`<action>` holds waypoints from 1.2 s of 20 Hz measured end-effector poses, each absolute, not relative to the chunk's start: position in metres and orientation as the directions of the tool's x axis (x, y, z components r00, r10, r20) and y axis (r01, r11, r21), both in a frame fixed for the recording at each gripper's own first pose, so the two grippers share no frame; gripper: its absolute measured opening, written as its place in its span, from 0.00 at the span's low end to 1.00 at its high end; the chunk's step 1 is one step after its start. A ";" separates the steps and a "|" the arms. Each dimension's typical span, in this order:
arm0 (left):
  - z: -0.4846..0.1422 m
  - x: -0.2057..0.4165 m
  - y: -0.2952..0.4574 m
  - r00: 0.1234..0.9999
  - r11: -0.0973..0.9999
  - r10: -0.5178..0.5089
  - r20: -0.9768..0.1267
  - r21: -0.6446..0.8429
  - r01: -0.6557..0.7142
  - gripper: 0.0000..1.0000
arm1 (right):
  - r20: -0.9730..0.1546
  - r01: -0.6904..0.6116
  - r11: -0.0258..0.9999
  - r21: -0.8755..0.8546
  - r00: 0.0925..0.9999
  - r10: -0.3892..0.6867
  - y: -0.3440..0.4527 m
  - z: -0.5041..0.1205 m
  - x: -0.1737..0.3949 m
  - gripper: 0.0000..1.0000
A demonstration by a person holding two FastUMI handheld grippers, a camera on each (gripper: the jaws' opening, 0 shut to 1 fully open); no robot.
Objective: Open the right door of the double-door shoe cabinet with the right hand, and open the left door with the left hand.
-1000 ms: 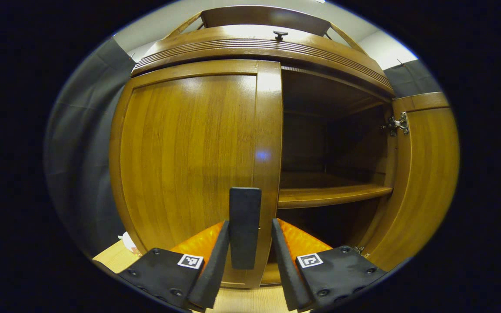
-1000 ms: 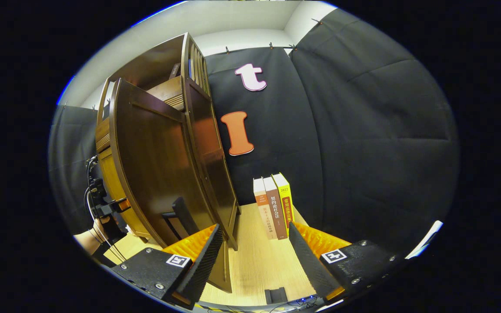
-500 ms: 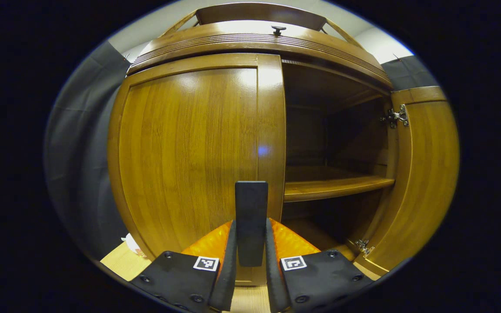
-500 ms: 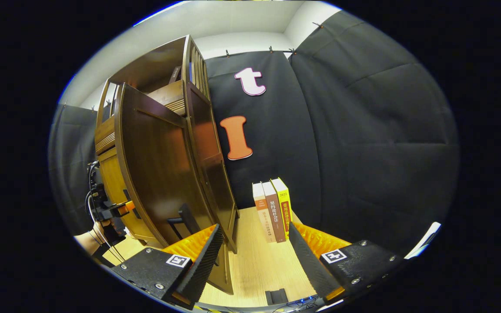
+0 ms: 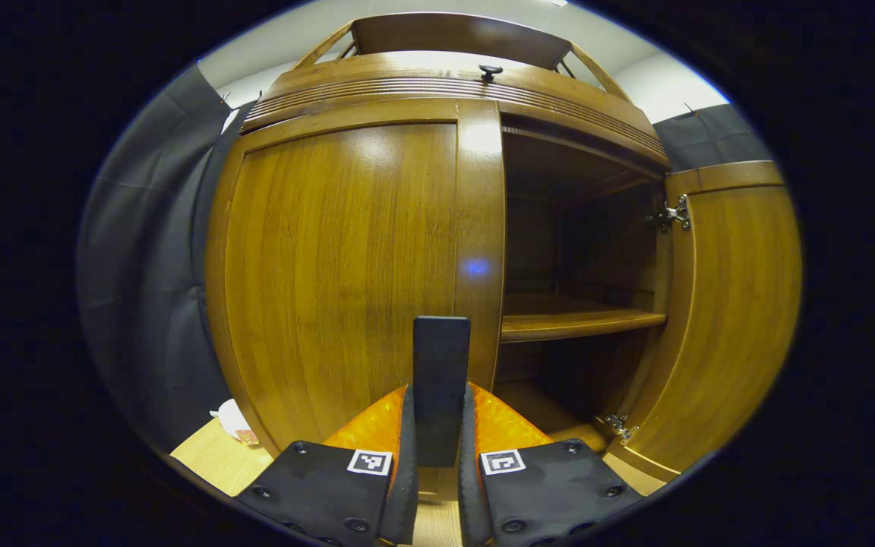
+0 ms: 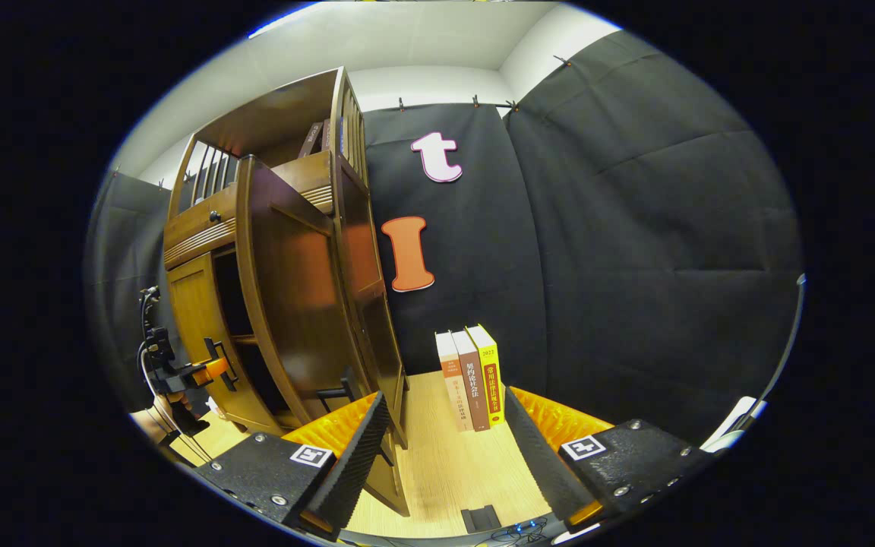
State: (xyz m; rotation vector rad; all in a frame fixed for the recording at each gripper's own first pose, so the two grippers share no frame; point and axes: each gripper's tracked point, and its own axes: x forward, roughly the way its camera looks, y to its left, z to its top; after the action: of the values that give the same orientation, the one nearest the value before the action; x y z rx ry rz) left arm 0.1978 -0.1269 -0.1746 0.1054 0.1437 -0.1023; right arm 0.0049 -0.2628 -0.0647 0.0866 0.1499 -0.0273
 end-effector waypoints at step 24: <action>-0.145 0.065 -0.043 0.976 0.986 -0.151 -0.160 0.041 0.159 0.22 | -0.059 0.106 0.994 0.003 0.993 -0.105 -0.146 -0.025 -0.030 0.94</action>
State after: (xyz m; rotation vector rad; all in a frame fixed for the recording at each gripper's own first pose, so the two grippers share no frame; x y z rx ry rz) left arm 0.0652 -0.0428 -0.1450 0.0532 0.1570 -0.1564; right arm -0.0296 -0.1456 -0.0250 0.0066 0.0593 -0.1059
